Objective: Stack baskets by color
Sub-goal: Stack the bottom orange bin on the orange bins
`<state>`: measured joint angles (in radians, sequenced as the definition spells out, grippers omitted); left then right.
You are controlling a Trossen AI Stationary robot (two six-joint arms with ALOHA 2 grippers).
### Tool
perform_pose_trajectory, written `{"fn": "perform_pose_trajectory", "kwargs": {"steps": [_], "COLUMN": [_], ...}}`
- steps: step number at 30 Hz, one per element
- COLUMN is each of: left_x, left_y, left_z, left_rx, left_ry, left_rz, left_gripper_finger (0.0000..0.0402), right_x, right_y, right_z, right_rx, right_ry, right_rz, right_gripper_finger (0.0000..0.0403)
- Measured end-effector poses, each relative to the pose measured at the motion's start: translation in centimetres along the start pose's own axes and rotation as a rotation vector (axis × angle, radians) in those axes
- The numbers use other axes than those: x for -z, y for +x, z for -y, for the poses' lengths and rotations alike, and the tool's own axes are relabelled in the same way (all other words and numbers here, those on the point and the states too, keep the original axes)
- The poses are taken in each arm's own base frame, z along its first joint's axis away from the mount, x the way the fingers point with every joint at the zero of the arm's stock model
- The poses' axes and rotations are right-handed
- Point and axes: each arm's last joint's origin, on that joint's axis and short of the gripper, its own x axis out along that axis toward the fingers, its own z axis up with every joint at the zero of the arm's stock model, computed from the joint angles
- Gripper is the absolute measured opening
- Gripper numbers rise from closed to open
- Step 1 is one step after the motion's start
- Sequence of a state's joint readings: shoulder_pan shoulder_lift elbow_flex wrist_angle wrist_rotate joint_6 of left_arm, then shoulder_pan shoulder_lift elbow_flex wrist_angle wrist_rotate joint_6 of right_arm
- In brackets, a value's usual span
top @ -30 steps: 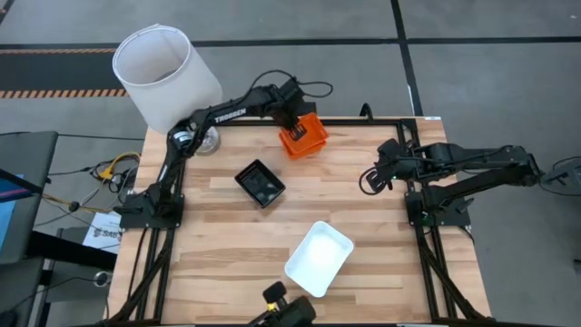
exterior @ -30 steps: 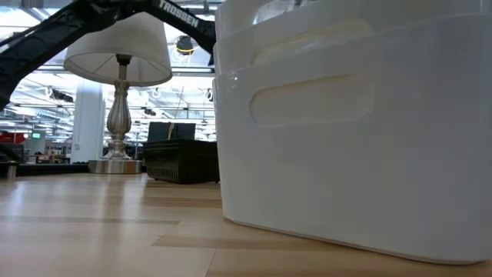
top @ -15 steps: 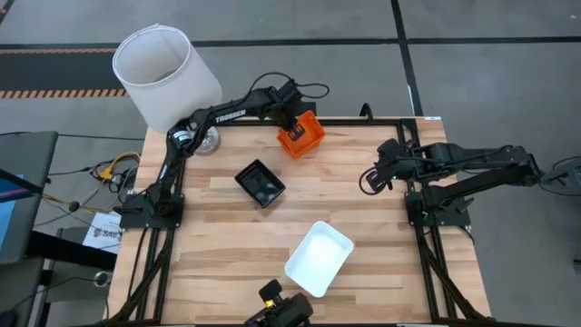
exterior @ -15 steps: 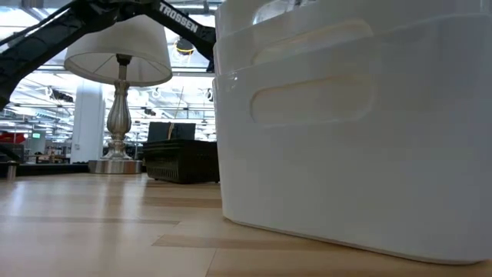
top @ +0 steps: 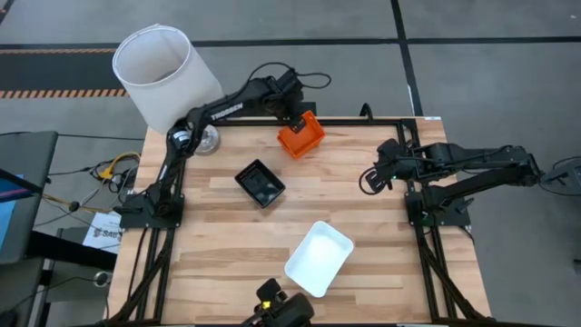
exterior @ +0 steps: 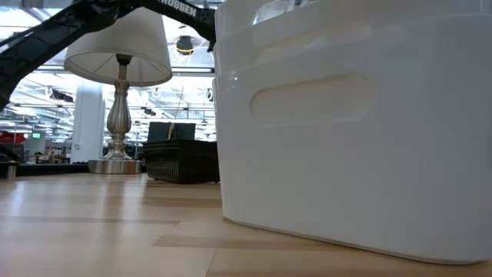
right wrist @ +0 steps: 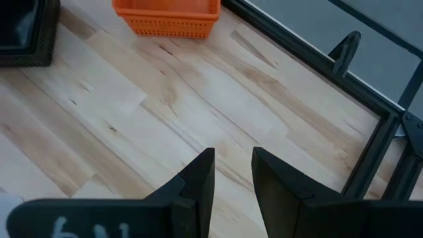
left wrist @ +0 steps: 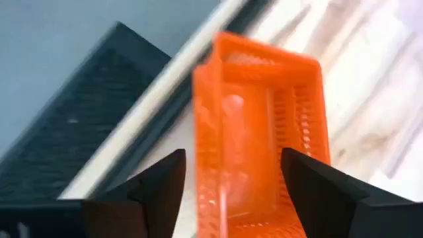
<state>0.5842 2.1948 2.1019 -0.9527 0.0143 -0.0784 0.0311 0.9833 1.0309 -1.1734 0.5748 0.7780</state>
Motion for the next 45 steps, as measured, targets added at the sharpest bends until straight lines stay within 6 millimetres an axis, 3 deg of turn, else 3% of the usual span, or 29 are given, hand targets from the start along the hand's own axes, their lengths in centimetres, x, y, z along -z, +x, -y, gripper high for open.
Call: {"fn": "perform_pose_trajectory", "kwargs": {"steps": [3, 6, 12, 14, 20, 26, 30, 32, 34, 39, 45], "left_x": [-0.6, -0.8, -0.6, -0.5, 0.6, 1.3, 0.2, -0.5, -0.7, 0.4, 2.3], "left_y": [-1.3, -1.8, -0.6, 0.0, 1.8, 2.5, 0.0, -1.7, -2.1, 0.5, 2.6], "left_z": [-0.1, -0.1, -0.8, -1.5, -4.4, -5.1, -5.0, -4.7, -4.4, -4.3, -5.3], "left_rx": [-0.050, 0.051, 0.095, 0.117, 0.061, 0.083, 0.100, 0.168, 0.269, 0.338, 0.176], "left_ry": [0.017, 0.033, 0.038, 0.011, -0.091, -0.108, -0.106, -0.086, -0.063, -0.073, -0.162], "left_rz": [0.020, 0.034, 0.012, 0.019, -0.020, -0.054, 0.031, 0.103, 0.119, 0.045, -0.046], "left_gripper_finger": [0.0241, 0.0210, 0.0047, 0.0015, 0.0003, 0.0000, 0.0000, 0.0000, 0.0000, 0.0000, 0.0000], "right_x": [0.0, 0.0, 0.0, 0.0, 0.0, 0.0, 0.0, 0.0, 0.0, 0.0, 0.0], "right_y": [0.0, 0.0, 0.0, 0.0, 0.0, 0.0, 0.0, 0.0, 0.0, 0.0, 0.0], "right_z": [0.0, 0.0, 0.0, 0.0, 0.0, 0.0, 0.0, 0.0, 0.0, 0.0, 0.0], "right_rx": [0.000, 0.000, -0.001, -0.001, -0.001, 0.000, -0.001, -0.001, -0.001, -0.001, -0.003], "right_ry": [0.000, 0.006, 0.007, 0.007, 0.007, 0.002, 0.002, 0.002, 0.002, 0.002, 0.005], "right_rz": [0.000, 0.000, -0.001, 0.000, -0.001, -0.001, -0.001, -0.002, -0.002, -0.002, -0.002], "right_gripper_finger": [0.0124, 0.0124, 0.0124, 0.0124, 0.0124, 0.0124, 0.0124, 0.0124, 0.0124, 0.0124, 0.0124]}}
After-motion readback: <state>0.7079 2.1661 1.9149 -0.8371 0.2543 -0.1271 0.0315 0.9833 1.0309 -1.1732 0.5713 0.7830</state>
